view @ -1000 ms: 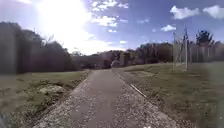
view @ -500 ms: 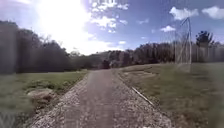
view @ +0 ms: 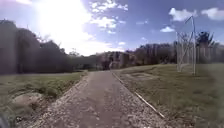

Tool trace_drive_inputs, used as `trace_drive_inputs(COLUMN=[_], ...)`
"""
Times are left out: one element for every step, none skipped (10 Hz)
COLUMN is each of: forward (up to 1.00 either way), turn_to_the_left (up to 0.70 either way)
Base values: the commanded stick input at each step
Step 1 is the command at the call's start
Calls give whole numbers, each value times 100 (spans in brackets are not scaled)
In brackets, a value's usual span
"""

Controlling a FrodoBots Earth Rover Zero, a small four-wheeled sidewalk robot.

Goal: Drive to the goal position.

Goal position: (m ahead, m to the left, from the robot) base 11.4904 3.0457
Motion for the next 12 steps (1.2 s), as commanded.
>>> trace_drive_inputs(forward=[14, 0, 0, 0, 0, 0, 0, 0, 0, 0, 37, 70], turn_to_the_left=[0, 0, 0, 0, 0, 0, 0, 0, 0, 0, 1, 8])
